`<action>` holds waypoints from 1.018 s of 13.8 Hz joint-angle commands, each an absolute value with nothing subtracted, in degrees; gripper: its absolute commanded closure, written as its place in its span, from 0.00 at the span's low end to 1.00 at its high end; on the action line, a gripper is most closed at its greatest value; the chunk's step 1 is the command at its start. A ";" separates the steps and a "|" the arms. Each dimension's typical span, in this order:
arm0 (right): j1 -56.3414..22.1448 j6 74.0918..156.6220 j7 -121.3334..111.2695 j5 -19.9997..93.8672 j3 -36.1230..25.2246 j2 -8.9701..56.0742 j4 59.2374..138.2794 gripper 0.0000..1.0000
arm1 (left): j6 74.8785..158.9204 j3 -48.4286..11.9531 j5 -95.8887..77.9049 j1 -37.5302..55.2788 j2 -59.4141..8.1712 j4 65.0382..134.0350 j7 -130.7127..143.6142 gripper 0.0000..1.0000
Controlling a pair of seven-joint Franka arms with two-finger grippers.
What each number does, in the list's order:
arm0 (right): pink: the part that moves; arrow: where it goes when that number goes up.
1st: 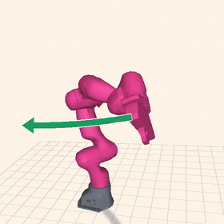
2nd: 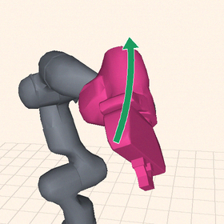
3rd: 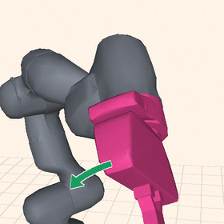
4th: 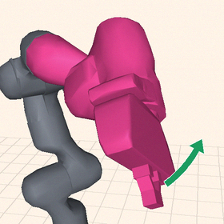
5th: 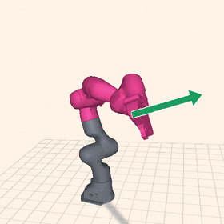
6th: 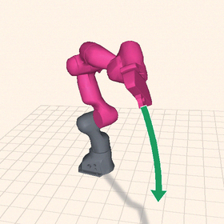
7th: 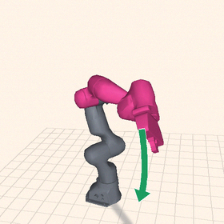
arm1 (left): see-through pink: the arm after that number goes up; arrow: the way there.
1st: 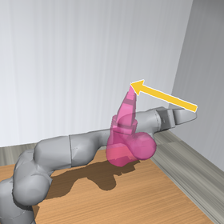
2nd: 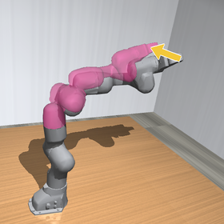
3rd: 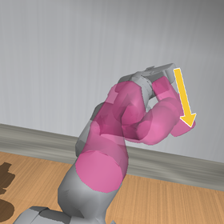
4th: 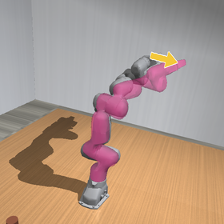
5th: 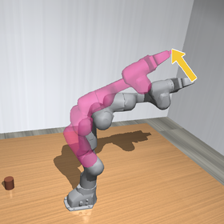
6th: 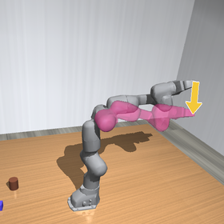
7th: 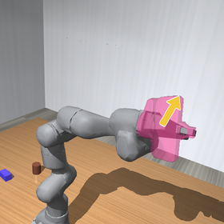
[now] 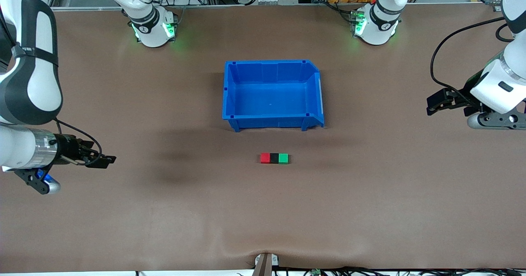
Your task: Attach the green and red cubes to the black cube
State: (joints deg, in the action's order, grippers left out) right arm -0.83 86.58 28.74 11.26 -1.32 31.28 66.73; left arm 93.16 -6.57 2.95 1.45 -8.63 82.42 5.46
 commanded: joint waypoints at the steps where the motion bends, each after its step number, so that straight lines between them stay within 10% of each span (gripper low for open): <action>1: 0.18 85.08 26.63 8.27 -0.18 28.13 68.91 0.00 | 93.16 -6.59 3.78 1.32 -8.17 82.18 4.66 0.00; 14: 1.49 82.09 14.52 5.01 -0.35 24.26 68.91 0.00 | 93.08 -6.59 3.78 1.32 -8.17 82.18 4.66 0.00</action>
